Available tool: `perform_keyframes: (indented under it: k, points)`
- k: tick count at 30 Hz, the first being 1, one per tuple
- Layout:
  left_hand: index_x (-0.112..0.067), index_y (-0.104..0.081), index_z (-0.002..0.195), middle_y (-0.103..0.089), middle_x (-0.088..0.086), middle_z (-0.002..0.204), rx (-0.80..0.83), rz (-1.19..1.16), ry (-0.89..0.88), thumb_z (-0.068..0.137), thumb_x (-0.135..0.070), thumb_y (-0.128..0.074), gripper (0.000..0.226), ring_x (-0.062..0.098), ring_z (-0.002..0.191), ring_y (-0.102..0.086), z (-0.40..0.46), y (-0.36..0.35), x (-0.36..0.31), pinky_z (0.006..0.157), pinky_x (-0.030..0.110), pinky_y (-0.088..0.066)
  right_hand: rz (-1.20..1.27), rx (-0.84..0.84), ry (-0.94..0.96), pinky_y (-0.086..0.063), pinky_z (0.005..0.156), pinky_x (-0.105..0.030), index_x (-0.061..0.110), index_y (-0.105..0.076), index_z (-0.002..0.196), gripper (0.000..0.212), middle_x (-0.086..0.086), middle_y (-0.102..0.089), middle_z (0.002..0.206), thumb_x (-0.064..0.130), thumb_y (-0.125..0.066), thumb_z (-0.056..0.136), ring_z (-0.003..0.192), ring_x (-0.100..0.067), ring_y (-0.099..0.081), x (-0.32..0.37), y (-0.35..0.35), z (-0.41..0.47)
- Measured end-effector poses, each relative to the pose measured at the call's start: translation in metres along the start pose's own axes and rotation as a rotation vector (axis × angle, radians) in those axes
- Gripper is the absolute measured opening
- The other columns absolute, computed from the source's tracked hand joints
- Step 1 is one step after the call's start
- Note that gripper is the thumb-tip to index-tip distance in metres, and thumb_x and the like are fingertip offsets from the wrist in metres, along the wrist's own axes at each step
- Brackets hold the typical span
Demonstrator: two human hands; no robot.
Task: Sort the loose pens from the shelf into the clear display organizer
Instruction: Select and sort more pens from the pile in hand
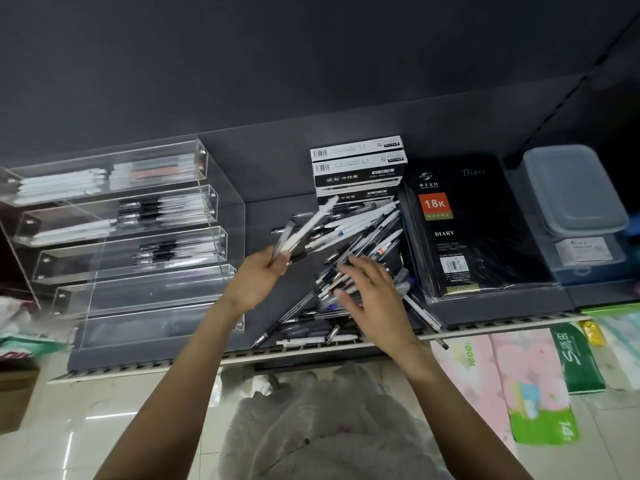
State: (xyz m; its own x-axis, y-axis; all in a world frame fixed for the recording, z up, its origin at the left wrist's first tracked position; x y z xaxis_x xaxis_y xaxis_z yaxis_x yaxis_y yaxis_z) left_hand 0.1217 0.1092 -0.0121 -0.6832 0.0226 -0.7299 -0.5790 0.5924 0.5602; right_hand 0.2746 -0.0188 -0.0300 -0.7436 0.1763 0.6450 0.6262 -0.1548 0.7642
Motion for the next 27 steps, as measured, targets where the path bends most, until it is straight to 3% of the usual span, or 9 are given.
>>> perform_keyframes:
  k: [3,5,9,11,13,16,19,25,27]
  points:
    - [-0.014,-0.057,0.092,-0.043,-0.007,0.059,-0.002,-0.512,0.047,0.101,-0.022,-0.042,0.019,0.005,0.051,-0.035,-0.014,-0.004,-0.014,0.043,0.014,-0.029,0.559,-0.063,-0.26,-0.042,0.102,-0.027,0.02,-0.054,0.128,0.042,0.009,-0.059,0.123,0.041,-0.053,0.092,0.116,-0.006,-0.053,0.012,0.02,0.01]
    - [-0.007,-0.056,0.103,-0.043,-0.007,0.06,0.076,-0.704,0.013,0.101,-0.02,-0.04,0.02,0.004,0.051,-0.035,-0.024,-0.013,-0.03,0.041,0.012,-0.027,0.887,-0.013,-0.397,-0.046,0.097,-0.024,0.021,-0.054,0.128,0.04,0.011,-0.064,0.115,0.037,-0.057,0.091,0.107,-0.006,-0.06,0.025,0.022,0.018]
    - [0.0,-0.051,0.108,-0.046,-0.006,0.062,0.219,-0.784,-0.05,0.1,-0.018,-0.038,0.023,0.005,0.049,-0.035,-0.042,-0.029,-0.048,0.039,0.014,-0.025,1.319,0.041,-0.416,-0.047,0.095,-0.034,0.01,-0.05,0.127,0.055,-0.003,-0.07,0.108,0.041,-0.059,0.082,0.099,-0.016,-0.066,0.05,0.03,0.042]
    - [0.001,-0.052,0.105,-0.046,-0.005,0.064,0.264,-0.767,-0.04,0.1,-0.019,-0.038,0.026,0.005,0.047,-0.034,-0.05,-0.034,-0.049,0.04,0.014,-0.023,1.489,0.03,-0.403,-0.049,0.091,-0.036,0.012,-0.051,0.121,0.042,-0.011,-0.068,0.11,0.035,-0.055,0.086,0.099,-0.022,-0.065,0.058,0.038,0.051]
    - [-0.002,-0.058,0.101,-0.048,-0.004,0.065,0.314,-0.764,-0.042,0.096,-0.025,-0.041,0.029,0.005,0.046,-0.034,-0.058,-0.037,-0.048,0.04,0.015,-0.024,1.497,0.033,-0.382,-0.051,0.086,-0.032,0.013,-0.058,0.106,0.022,-0.013,-0.07,0.107,0.03,-0.047,0.096,0.098,-0.024,-0.066,0.063,0.044,0.057]
    - [-0.006,-0.061,0.1,-0.053,-0.003,0.065,0.311,-0.772,-0.051,0.093,-0.032,-0.042,0.033,0.007,0.046,-0.041,-0.067,-0.034,-0.044,0.039,0.016,-0.027,1.298,0.081,-0.371,-0.048,0.093,-0.034,0.011,-0.058,0.08,0.031,-0.008,-0.073,0.101,0.029,-0.041,0.1,0.1,-0.022,-0.067,0.068,0.039,0.06]
    - [-0.004,-0.059,0.099,-0.055,-0.002,0.058,0.258,-0.82,0.009,0.094,-0.034,-0.041,0.036,0.01,0.044,-0.047,-0.072,-0.029,-0.035,0.039,0.018,-0.03,1.121,0.192,-0.351,-0.045,0.099,-0.038,0.011,-0.067,0.089,0.03,-0.005,-0.073,0.103,0.027,-0.044,0.099,0.099,-0.017,-0.067,0.079,0.024,0.06]
    - [-0.003,-0.056,0.095,-0.058,-0.002,0.055,0.175,-0.768,0.001,0.088,-0.041,-0.045,0.041,0.011,0.041,-0.05,-0.075,-0.007,-0.01,0.039,0.021,-0.032,0.962,0.351,-0.337,-0.047,0.093,-0.034,0.019,-0.067,0.116,0.031,-0.001,-0.071,0.109,0.032,-0.045,0.098,0.105,-0.014,-0.065,0.106,-0.005,0.063]
    - [-0.005,-0.056,0.096,-0.061,-0.002,0.061,0.15,-0.743,-0.011,0.092,-0.039,-0.044,0.035,0.012,0.041,-0.051,-0.075,0.007,0.0,0.04,0.022,-0.034,0.908,0.378,-0.336,-0.045,0.094,-0.05,0.02,-0.069,0.111,0.03,-0.003,-0.07,0.111,0.033,-0.046,0.098,0.106,-0.025,-0.064,0.12,-0.015,0.066]
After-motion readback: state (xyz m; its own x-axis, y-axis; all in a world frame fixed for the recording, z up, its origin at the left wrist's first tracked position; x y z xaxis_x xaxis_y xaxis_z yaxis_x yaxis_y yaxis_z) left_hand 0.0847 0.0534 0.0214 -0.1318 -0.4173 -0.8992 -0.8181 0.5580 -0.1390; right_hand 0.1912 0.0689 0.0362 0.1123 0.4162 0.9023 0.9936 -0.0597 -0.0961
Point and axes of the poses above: each hand's wrist, its own z-axis towards the middle knuckle, its own y-axis out of the back of the hand, x = y × z, the point moved 6 cm from there along z, towards the middle knuckle
